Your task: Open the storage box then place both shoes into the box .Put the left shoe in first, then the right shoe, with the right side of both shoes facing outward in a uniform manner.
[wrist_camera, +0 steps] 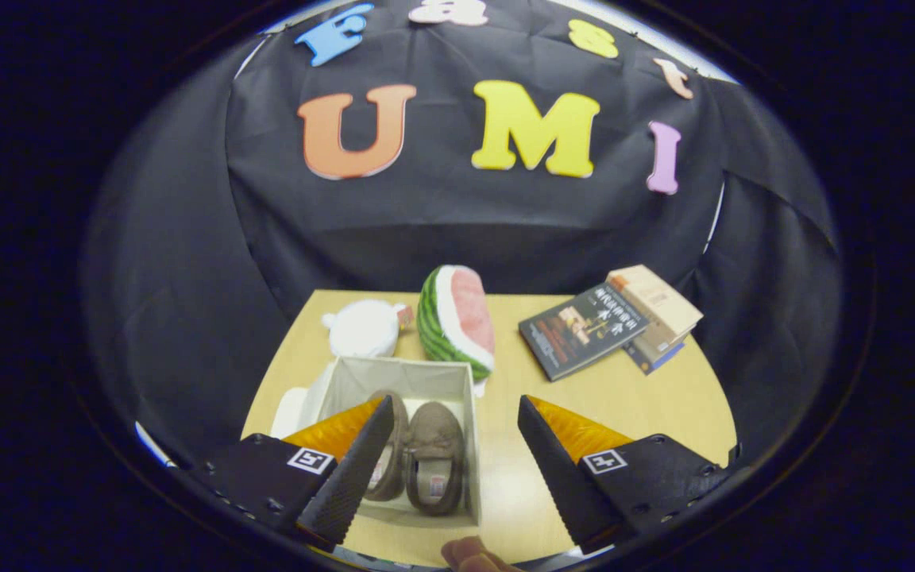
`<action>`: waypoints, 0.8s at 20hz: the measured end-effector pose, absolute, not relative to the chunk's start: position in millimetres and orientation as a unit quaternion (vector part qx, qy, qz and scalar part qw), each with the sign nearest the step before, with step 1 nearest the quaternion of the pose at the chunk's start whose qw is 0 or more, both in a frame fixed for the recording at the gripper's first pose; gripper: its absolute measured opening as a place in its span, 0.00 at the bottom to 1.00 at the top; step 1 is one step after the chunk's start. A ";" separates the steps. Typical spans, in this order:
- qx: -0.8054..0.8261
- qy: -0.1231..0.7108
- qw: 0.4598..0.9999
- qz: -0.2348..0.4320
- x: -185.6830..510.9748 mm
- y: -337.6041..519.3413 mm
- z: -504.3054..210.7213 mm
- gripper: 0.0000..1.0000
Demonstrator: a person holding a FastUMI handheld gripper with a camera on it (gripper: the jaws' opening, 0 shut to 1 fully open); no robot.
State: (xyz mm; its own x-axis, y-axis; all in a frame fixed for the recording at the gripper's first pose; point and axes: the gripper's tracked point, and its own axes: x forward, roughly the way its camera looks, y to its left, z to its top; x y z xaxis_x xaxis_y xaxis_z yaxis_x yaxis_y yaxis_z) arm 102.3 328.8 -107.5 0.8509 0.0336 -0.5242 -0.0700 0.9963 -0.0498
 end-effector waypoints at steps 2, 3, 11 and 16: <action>-0.033 0.214 0.976 0.025 91.6 318.2 -63.0 0.97; -0.037 0.186 0.982 0.021 84.6 311.3 -41.8 0.97; -0.027 0.024 0.999 0.009 22.4 244.6 65.5 0.97; -0.004 -0.006 1.000 0.014 -6.6 216.8 77.0 0.97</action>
State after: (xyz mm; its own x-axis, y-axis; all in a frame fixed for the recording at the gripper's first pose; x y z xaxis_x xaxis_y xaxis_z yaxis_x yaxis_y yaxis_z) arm -6.6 216.8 77.0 0.9995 0.0281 0.0111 -0.0280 0.9996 -0.0075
